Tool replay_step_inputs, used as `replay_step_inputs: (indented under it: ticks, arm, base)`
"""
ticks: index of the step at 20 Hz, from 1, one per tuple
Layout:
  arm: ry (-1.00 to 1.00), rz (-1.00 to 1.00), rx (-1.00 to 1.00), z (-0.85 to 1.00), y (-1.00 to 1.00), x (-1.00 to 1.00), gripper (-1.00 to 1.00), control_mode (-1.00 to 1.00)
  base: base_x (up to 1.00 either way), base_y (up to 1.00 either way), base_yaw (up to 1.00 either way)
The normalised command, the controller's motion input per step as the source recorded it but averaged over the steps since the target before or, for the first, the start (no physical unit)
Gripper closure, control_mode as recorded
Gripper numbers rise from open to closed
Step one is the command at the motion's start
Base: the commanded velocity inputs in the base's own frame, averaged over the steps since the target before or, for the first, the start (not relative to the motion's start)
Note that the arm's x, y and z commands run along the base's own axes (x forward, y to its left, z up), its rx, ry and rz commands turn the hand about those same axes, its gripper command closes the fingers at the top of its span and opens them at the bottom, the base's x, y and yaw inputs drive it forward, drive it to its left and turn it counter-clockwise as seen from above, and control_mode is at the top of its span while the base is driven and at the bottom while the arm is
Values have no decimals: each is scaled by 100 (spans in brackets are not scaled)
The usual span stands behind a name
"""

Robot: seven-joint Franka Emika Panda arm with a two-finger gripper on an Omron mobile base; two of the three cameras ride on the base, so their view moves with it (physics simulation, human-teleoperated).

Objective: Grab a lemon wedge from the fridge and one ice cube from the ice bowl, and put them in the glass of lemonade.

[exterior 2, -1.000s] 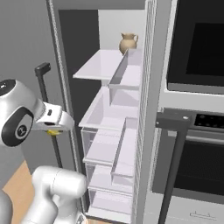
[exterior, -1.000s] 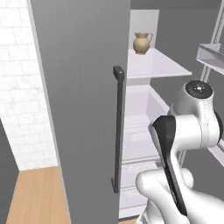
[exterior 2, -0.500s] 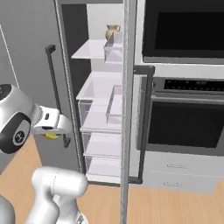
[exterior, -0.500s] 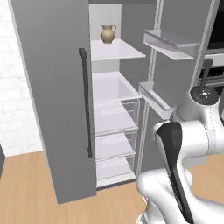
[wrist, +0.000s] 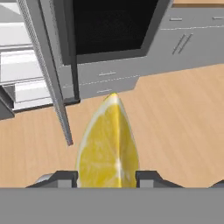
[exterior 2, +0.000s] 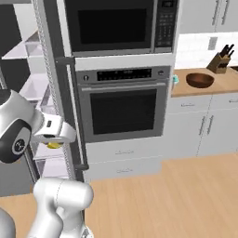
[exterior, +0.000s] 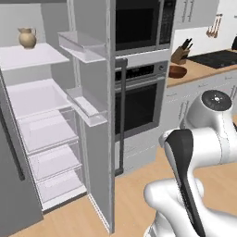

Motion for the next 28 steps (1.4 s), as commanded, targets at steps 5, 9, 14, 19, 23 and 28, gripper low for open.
replay_step_inputs:
  ticks: [5, 9, 14, 19, 23, 28]
  arm:
    - [0, 0, 0, 0, 0, 0, 100, 100]
    - [0, 0, 0, 0, 0, 0, 100, 100]
    - [0, 0, 0, 0, 0, 0, 100, 100]
    - [0, 0, 0, 0, 0, 0, 100, 100]
    - [0, 0, 0, 0, 0, 0, 100, 100]
    - [0, 0, 0, 0, 0, 0, 100, 100]
  base:
    - [95, -100, -3]
    - [100, -100, 4]
    - [100, -100, 4]
    - [100, -100, 18]
    - [100, -98, 28]
    - [100, -76, 40]
